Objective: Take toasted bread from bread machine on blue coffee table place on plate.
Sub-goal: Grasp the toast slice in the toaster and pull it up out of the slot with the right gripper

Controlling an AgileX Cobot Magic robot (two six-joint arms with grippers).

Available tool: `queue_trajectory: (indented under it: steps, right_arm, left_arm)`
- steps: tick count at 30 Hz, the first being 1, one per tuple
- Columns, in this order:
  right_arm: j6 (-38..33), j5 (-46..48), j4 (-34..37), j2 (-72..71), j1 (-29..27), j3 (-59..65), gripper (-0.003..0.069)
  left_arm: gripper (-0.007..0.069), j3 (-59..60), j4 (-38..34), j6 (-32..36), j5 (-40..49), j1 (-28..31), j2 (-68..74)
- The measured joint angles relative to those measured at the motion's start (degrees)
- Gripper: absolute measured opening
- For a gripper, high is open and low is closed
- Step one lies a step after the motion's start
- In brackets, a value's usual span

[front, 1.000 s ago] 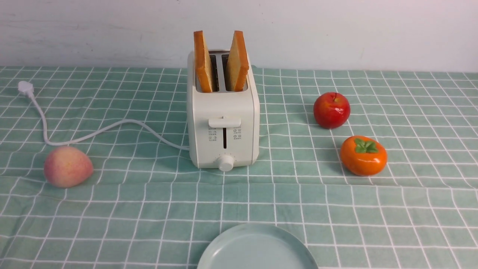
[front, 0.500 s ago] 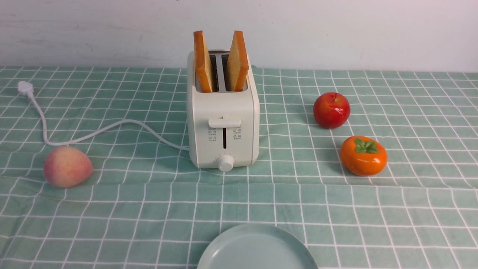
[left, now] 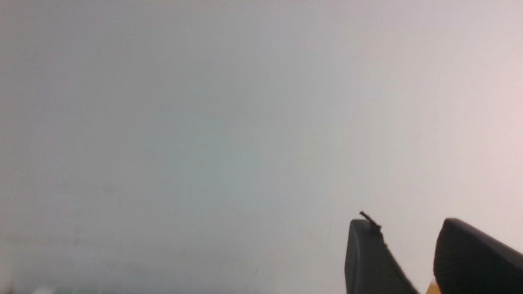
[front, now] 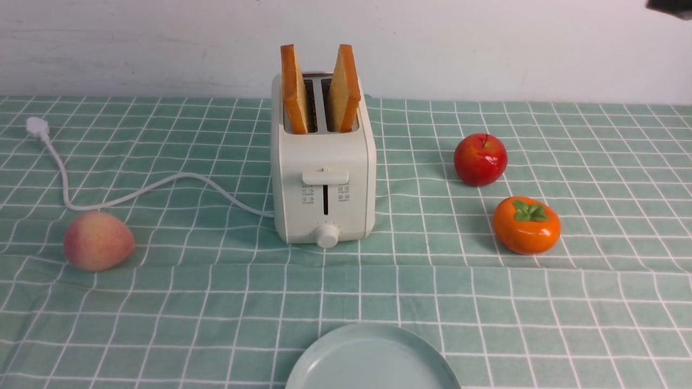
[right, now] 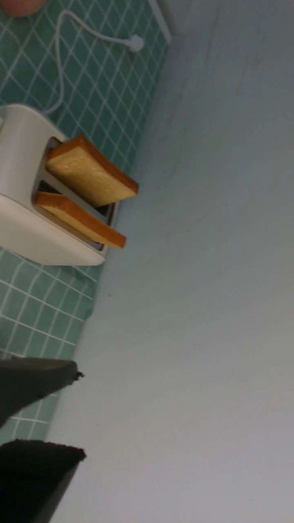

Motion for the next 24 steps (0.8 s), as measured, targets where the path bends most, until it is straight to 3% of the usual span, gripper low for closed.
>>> queue_trajectory:
  steps: [4, 5, 9, 11, 14, 18, 22, 23, 24]
  right_arm:
    - [0.0, 7.8, -1.2, 4.6, -0.2, -1.4, 0.0240]
    - [0.0, 12.1, -1.0, 6.5, -0.2, -1.4, 0.0240]
    - [0.0, 14.6, 3.0, 8.8, -0.2, -1.4, 0.0240]
    - [-0.2, 13.5, 10.7, 11.0, -0.2, -1.5, 0.0240]
    - [-1.4, 12.6, 20.5, 14.8, -0.2, -3.0, 0.0245]
    - [-5.5, 13.6, 30.9, 20.9, -0.2, -7.1, 0.0275]
    - [-13.0, 14.7, 40.3, 29.2, 0.6, -15.1, 0.0381]
    - [-13.0, 14.7, 40.5, 29.2, 0.6, -15.5, 0.0381]
    - [-15.7, 14.7, 41.7, 32.7, 1.4, -18.5, 0.0430]
  left_arm:
    - [0.0237, 0.0, 0.9, 0.3, 6.5, 0.0, 6.7]
    - [0.0237, 0.0, 0.1, -1.1, 9.2, 0.0, 9.8]
    - [0.0237, 0.0, -5.3, -5.7, 13.5, 0.0, 13.8]
    - [0.0237, 0.0, -13.1, -9.1, 16.7, 0.0, 17.5]
    - [0.0237, 0.0, -24.1, -8.9, 20.3, 0.0, 21.0]
    - [0.0237, 0.0, -34.4, -3.5, 25.0, 0.0, 24.9]
    - [0.0237, 0.0, -46.1, 11.6, 30.2, 0.0, 28.8]
    - [0.0237, 0.0, -47.1, 12.4, 30.5, 0.0, 28.9]
    - [0.0237, 0.0, -51.0, 19.0, 30.7, -0.4, 29.3]
